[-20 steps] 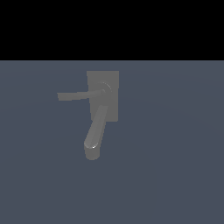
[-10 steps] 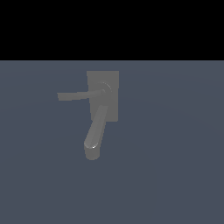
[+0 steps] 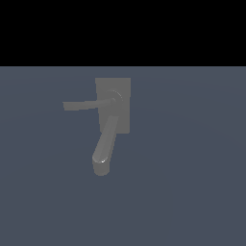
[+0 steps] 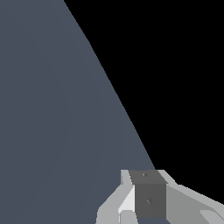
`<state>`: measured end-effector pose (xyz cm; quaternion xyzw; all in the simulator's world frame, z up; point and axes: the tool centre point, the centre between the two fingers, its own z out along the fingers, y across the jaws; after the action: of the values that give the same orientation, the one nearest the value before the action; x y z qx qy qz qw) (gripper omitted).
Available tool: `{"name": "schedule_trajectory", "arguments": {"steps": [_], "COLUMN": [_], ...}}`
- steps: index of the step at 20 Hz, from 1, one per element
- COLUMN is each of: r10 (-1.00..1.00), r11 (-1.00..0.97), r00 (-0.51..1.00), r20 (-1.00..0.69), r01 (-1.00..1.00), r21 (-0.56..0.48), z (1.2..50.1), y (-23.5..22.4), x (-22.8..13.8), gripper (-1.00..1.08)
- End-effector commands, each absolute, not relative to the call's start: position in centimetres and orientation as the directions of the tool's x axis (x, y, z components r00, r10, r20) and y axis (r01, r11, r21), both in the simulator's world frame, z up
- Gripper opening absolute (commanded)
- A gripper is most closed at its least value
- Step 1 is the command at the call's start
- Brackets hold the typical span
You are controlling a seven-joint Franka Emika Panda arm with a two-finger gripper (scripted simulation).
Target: Turn on the faucet by rotating a designated handle.
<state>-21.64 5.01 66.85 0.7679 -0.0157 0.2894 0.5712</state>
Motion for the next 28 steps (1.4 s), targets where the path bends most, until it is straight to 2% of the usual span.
{"name": "schedule_trajectory", "arguments": {"steps": [1, 28], "r10": [0.321, 0.385], "r11": [-0.321, -0.312], "r00": [0.828, 0.804], "r20": [0.460, 0.453], "r01": [-0.362, -0.348], "r21": [0.875, 0.884], "z": [67.2, 67.4], "y": [5.4, 9.1], "x": [-21.6, -20.1], "gripper": [-1.00, -1.00]}}
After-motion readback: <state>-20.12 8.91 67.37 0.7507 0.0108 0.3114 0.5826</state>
